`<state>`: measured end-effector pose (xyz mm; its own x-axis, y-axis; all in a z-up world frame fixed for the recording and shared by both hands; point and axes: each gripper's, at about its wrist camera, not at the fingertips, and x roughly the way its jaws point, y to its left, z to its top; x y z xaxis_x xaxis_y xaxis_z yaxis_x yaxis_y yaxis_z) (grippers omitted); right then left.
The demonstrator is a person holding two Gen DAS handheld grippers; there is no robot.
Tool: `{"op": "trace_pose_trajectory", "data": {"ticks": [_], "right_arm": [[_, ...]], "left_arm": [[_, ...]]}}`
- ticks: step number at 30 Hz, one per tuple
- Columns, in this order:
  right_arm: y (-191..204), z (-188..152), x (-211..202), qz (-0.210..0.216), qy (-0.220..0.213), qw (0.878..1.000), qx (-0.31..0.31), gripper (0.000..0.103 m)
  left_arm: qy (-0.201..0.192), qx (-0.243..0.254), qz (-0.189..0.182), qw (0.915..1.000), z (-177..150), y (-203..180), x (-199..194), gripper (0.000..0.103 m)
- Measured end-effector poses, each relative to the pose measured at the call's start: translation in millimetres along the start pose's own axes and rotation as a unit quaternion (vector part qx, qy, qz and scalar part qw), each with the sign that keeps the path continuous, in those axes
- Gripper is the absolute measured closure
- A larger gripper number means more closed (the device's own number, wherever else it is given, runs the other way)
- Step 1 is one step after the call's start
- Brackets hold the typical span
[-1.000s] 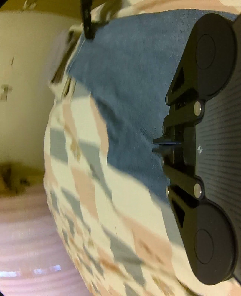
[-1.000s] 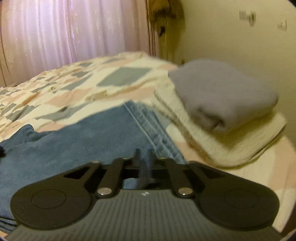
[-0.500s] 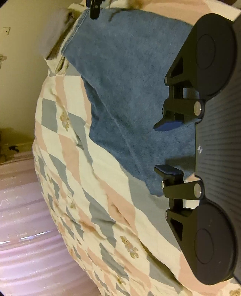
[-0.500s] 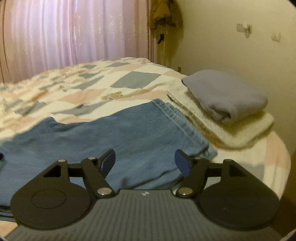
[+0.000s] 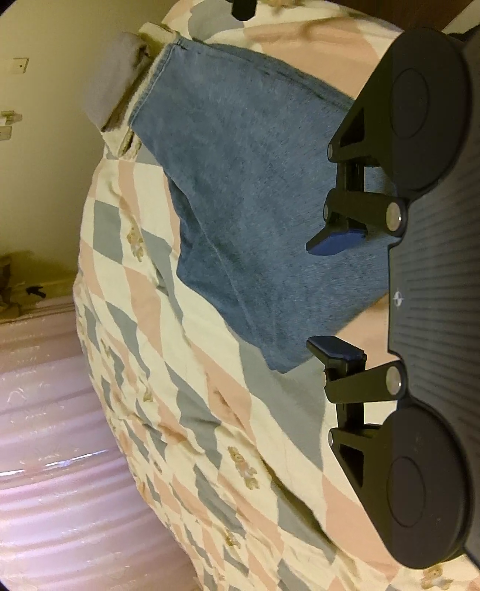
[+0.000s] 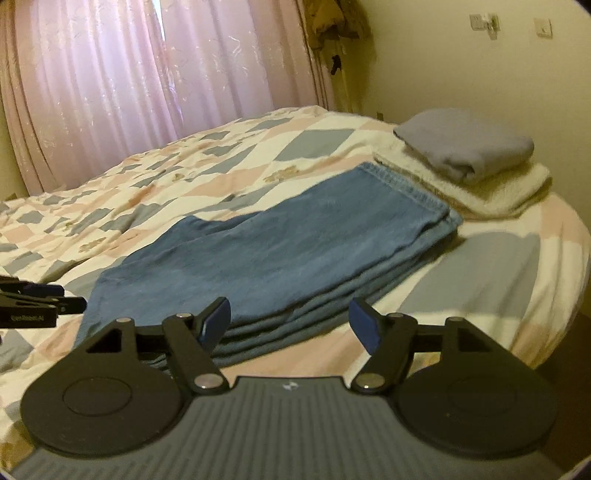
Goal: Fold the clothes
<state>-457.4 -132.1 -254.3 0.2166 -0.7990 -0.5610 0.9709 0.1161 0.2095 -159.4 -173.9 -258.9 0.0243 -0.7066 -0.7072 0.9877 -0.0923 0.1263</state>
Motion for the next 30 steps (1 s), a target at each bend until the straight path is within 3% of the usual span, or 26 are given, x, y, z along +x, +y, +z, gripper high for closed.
{"op": "trace_pose_trajectory", "data": {"ticks": [4,6,11,16,20,23,25,28,30], "right_arm": [[5.7,-8.9,1.4,0.027,0.017,0.999,0.006,0.042],[14.8,-10.4,5.4,0.054,0.021,0.998,-0.005,0.064],[53.1,-9.9,19.8,0.116,0.008,0.992,-0.047,0.066],[82.6,-19.2,27.3,0.115,0.021,0.988,-0.103,0.068],[106.2,-26.7,33.3,0.114,0.031,0.982,-0.148,0.065],[123.6,-32.2,36.3,0.112,0.036,0.976,-0.181,0.060],[135.2,-35.5,29.4,0.105,0.024,0.972,-0.208,0.049],[156.0,-44.2,22.8,0.113,0.009,0.962,-0.248,0.048],[169.7,-50.8,19.7,0.125,0.005,0.956,-0.265,0.042]], "left_arm": [[0.005,-0.027,-0.010,0.9996,-10.3,9.1,3.4,0.049],[-0.003,-0.036,-0.013,0.9992,-10.1,15.1,4.9,0.051],[-0.026,-0.040,-0.025,0.9986,0.8,23.4,18.1,0.051],[0.008,-0.040,-0.026,0.9988,-7.4,23.1,52.8,0.049],[0.011,-0.066,-0.031,0.9972,-16.8,36.8,50.6,0.046],[0.006,-0.078,-0.020,0.9967,-21.7,51.9,42.5,0.033],[0.012,-0.107,-0.038,0.9935,-23.2,64.8,43.3,0.033],[0.024,-0.156,-0.076,0.9846,-22.7,79.3,51.4,0.034],[0.029,-0.186,-0.107,0.9763,-22.3,85.7,60.7,0.032]]}}
